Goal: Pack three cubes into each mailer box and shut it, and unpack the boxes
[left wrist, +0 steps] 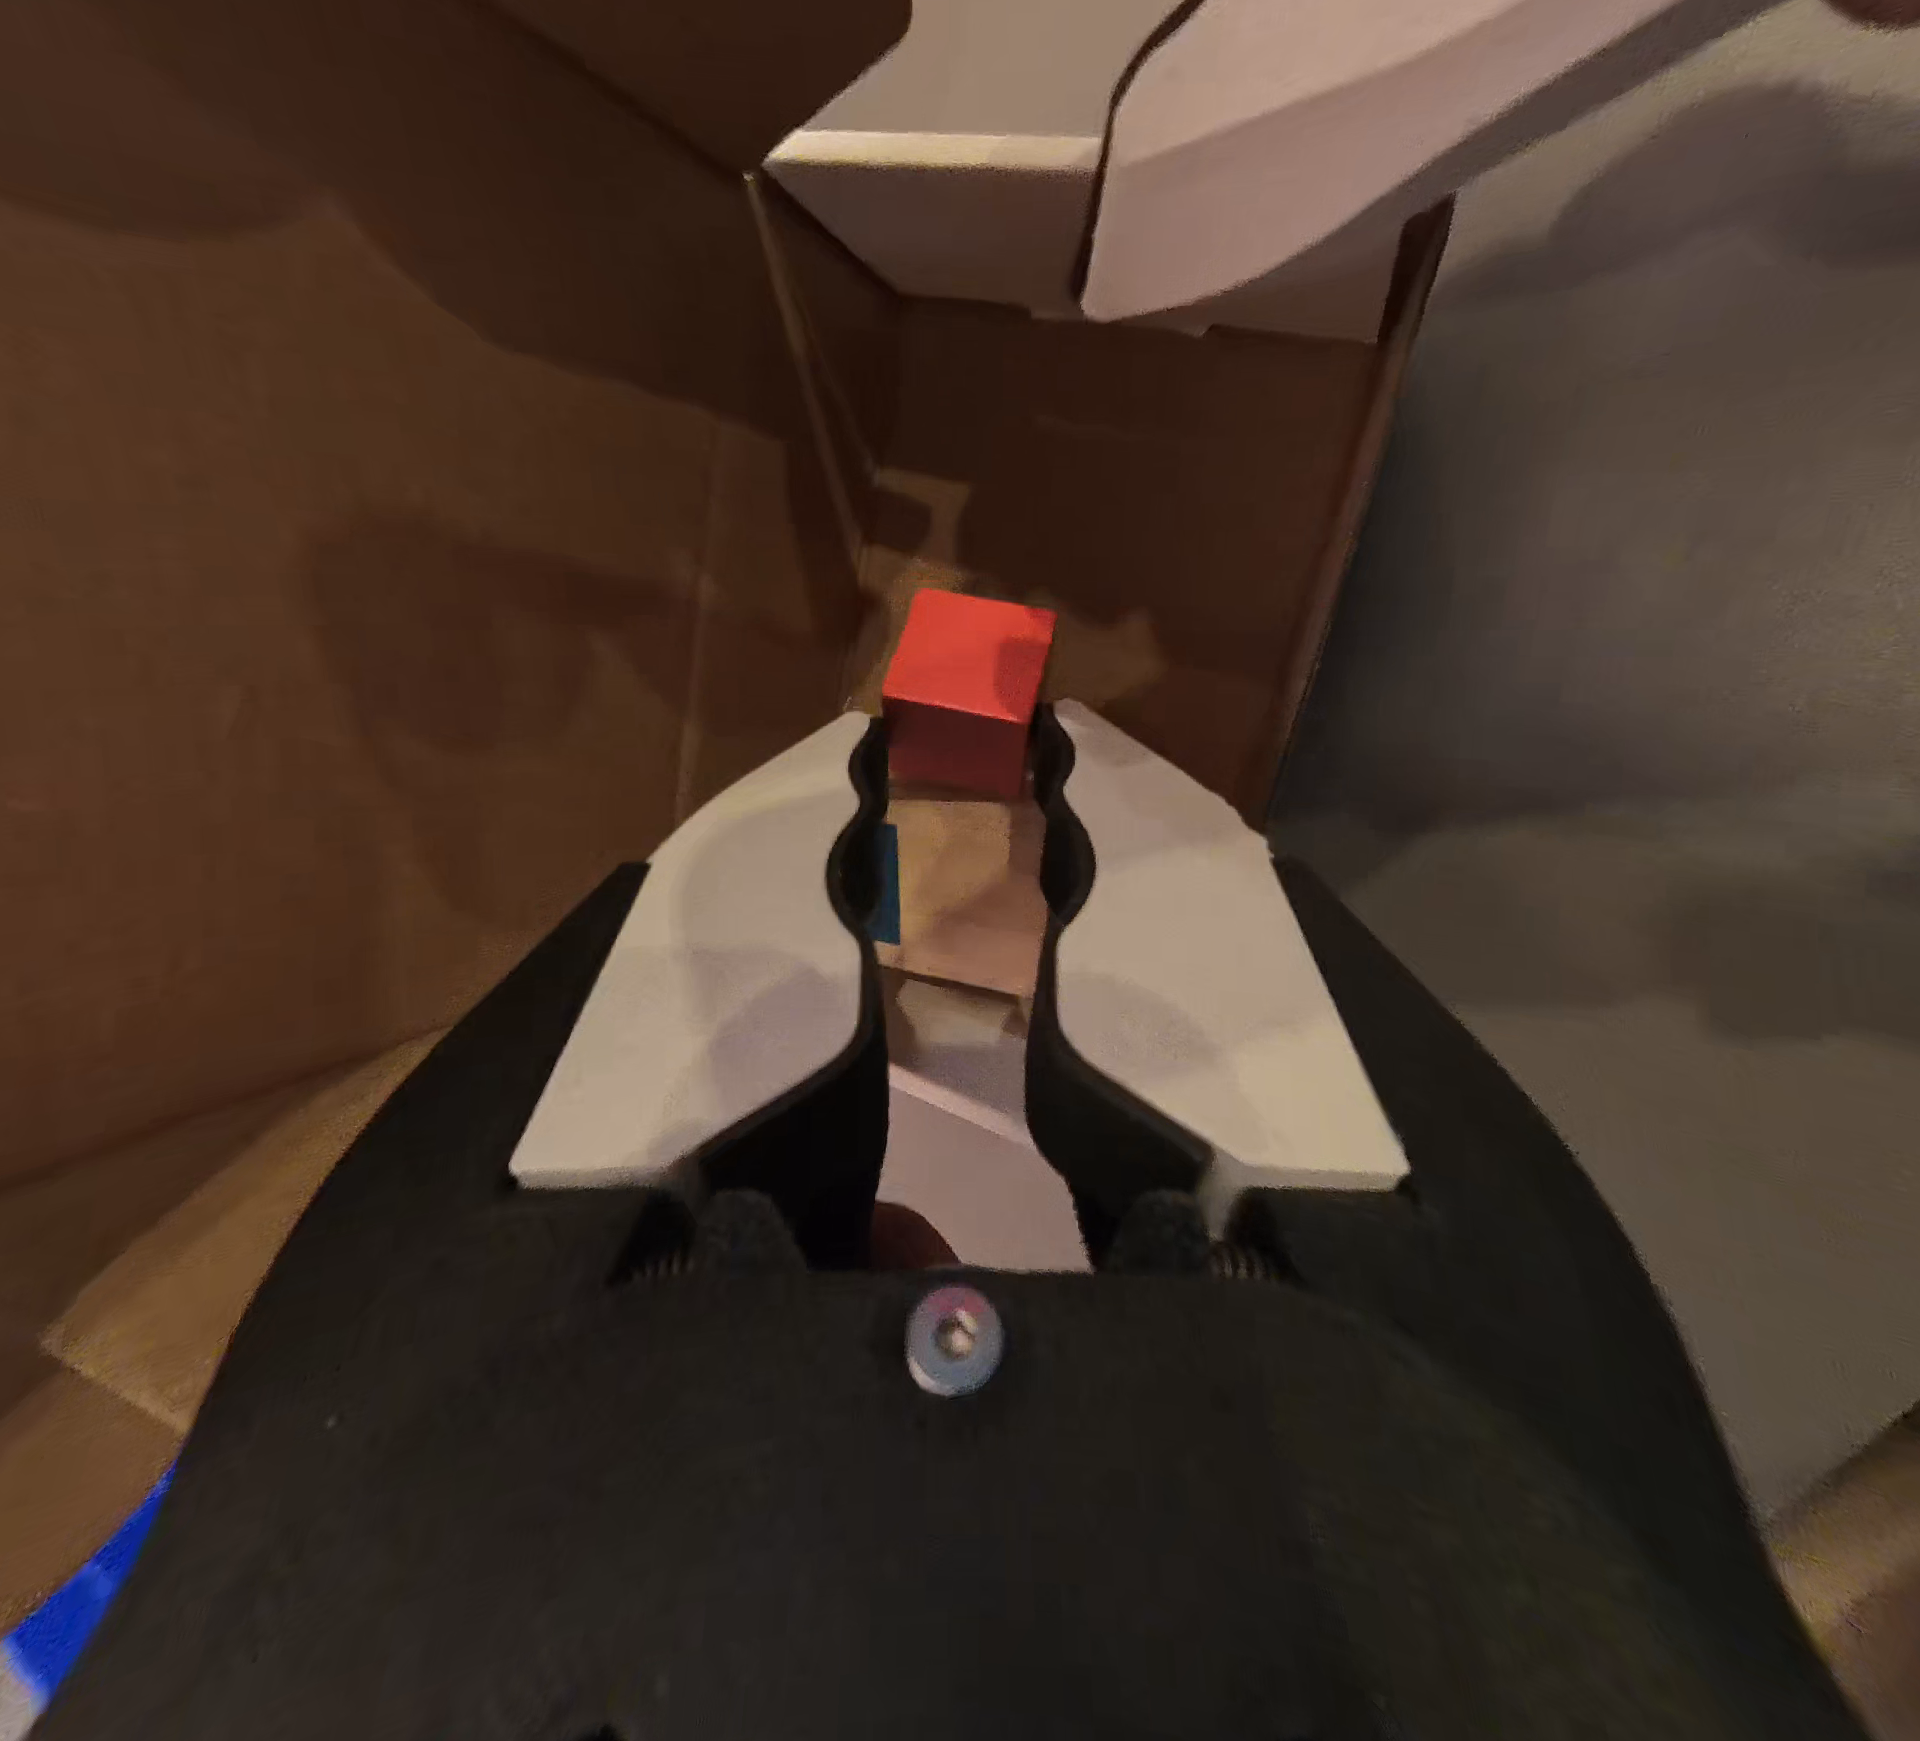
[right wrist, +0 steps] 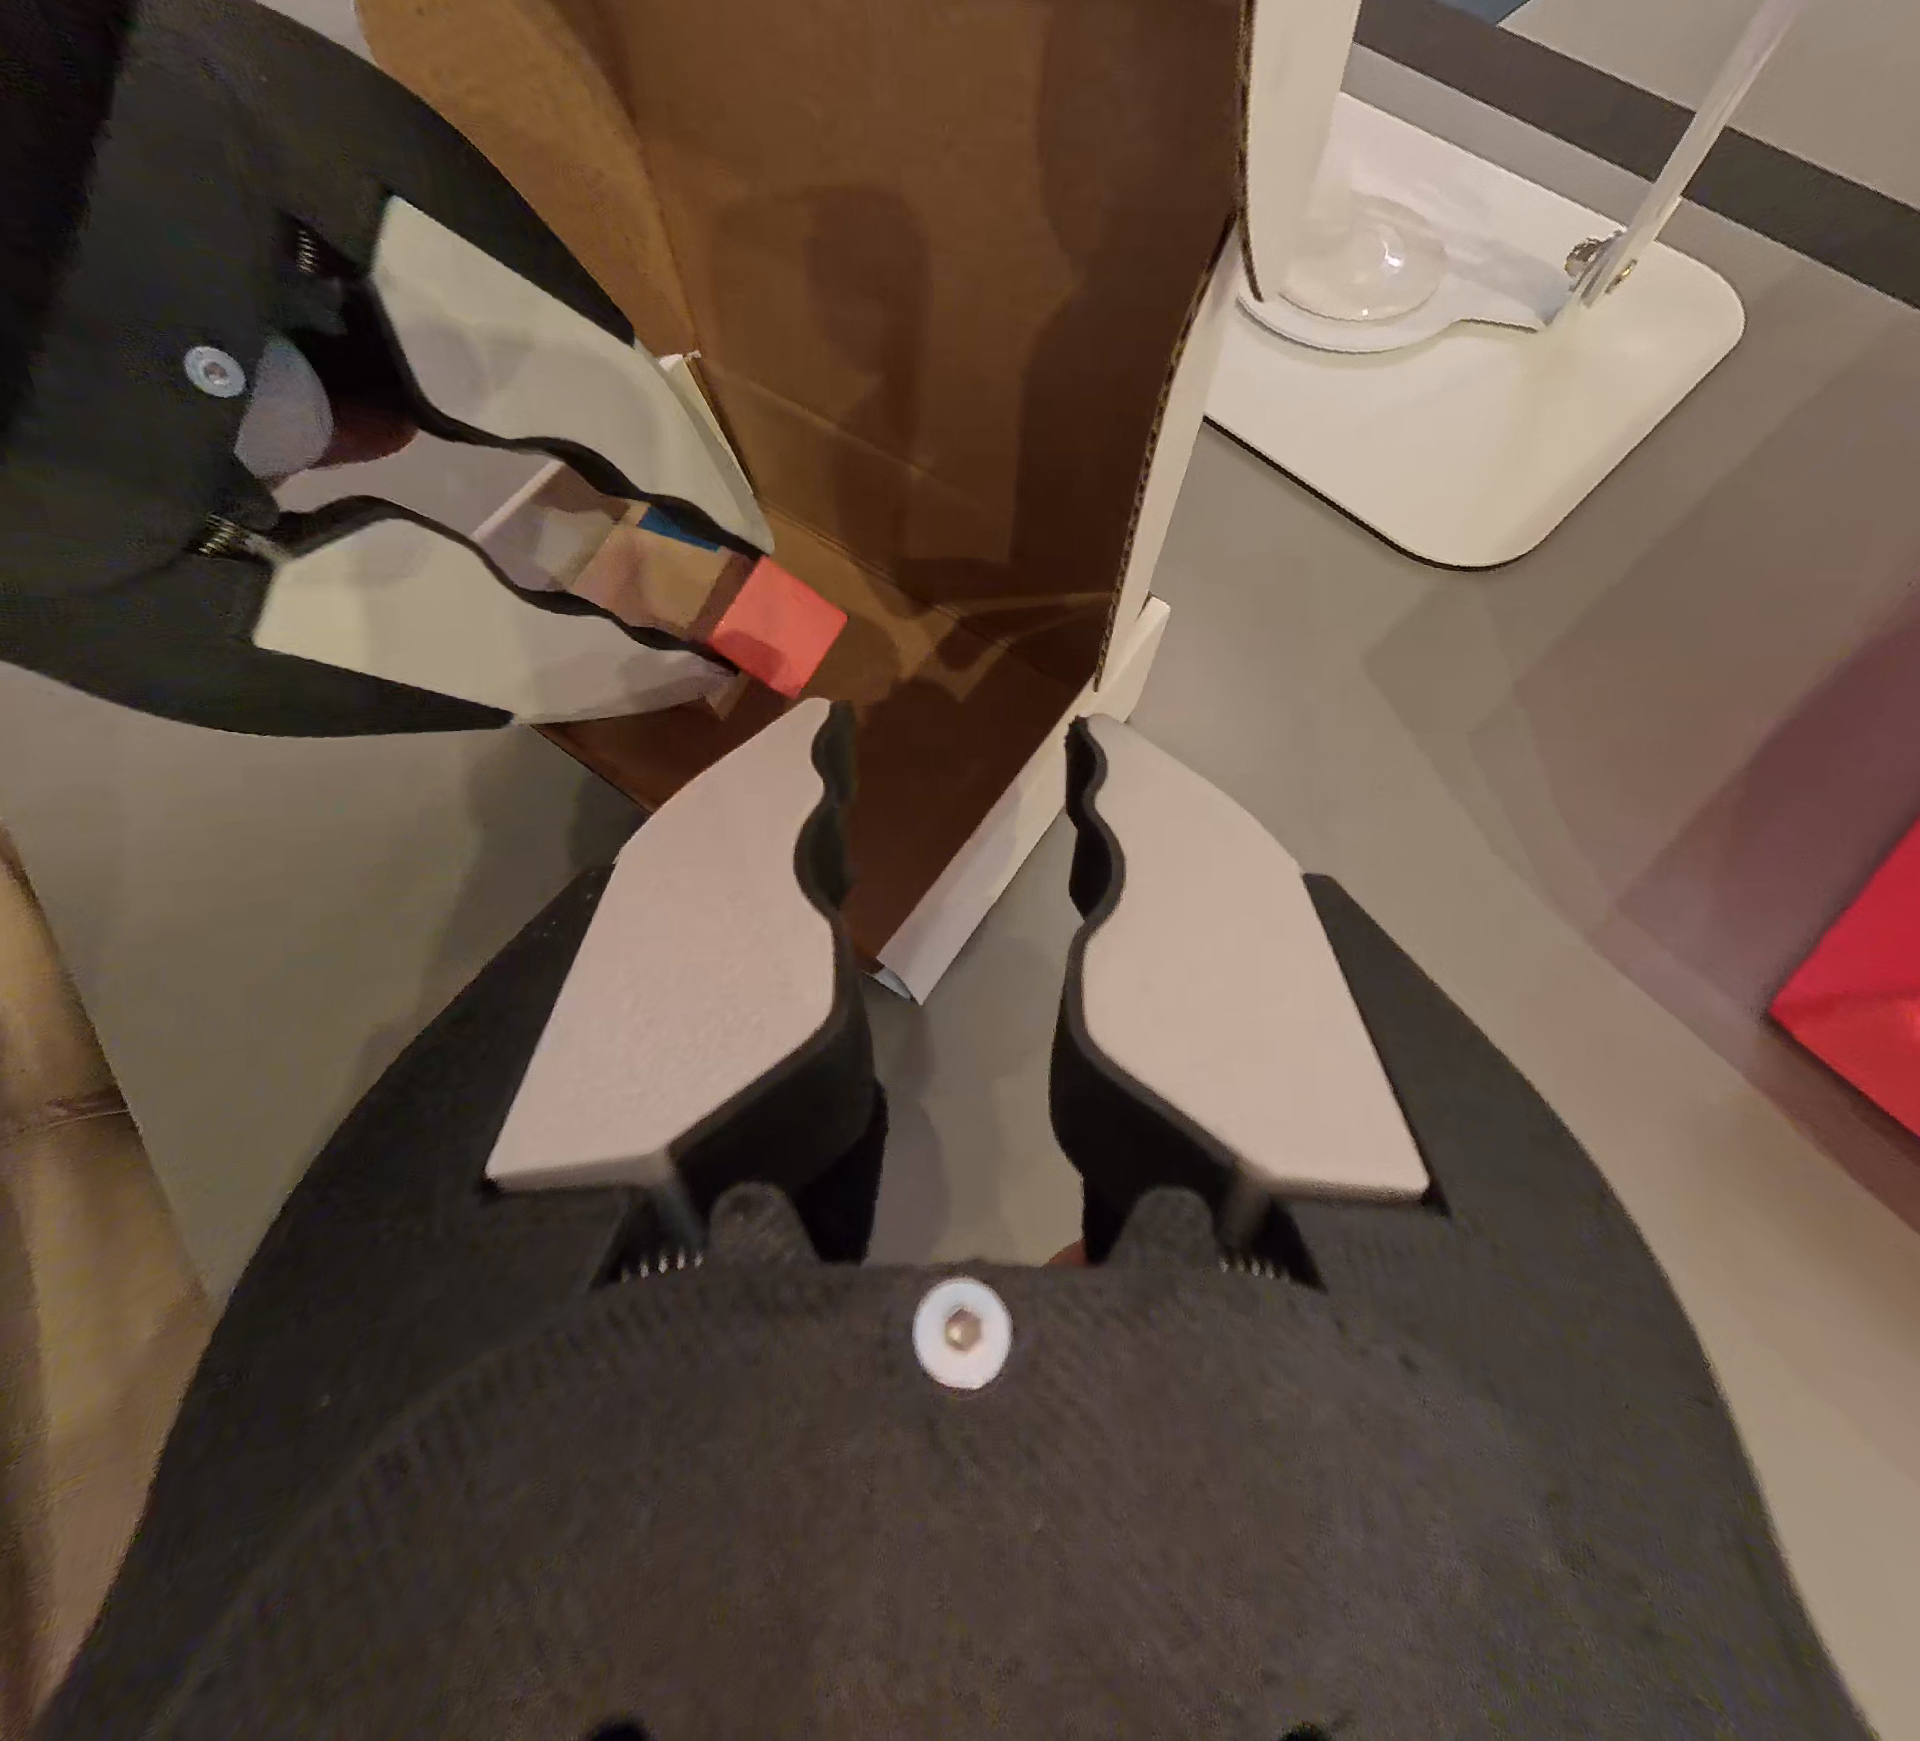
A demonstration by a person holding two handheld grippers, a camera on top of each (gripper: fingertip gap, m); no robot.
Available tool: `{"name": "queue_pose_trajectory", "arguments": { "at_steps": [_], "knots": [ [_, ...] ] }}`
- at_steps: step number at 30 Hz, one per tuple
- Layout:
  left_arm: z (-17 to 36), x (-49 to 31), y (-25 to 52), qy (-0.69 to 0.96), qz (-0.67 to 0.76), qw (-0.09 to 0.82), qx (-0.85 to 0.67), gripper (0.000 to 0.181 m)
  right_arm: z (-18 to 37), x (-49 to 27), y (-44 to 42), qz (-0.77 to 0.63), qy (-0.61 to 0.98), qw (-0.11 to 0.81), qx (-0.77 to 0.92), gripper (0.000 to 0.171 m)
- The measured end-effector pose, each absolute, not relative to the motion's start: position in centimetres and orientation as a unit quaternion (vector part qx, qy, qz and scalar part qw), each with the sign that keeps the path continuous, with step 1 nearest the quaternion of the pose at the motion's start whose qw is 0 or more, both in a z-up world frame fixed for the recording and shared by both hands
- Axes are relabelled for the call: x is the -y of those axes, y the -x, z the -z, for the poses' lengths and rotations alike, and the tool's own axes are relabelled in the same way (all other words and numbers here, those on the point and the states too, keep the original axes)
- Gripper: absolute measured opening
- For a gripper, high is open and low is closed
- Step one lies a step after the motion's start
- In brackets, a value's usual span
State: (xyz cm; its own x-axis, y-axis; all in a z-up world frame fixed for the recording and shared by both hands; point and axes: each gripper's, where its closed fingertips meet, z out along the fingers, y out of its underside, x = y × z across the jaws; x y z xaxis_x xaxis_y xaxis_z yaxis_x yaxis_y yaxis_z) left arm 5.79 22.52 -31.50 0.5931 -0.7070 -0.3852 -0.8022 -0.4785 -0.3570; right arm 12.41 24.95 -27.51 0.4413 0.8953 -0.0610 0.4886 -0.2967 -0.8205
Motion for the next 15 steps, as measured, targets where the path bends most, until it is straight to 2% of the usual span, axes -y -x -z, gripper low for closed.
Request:
{"name": "queue_pose_trajectory", "arguments": {
  "at_steps": [10,15],
  "knots": [
    [33.7,-22.8,-5.2,0.849,-0.116,0.161,-0.490,0.027,27.3,-25.0,-12.5,-0.271,0.759,0.381,0.452,0.039],
    [33.5,-22.6,-5.1,0.846,-0.126,0.157,-0.494,0.049,27.3,-25.0,-12.4,-0.273,0.759,0.381,0.453,0.039]
  ]
}}
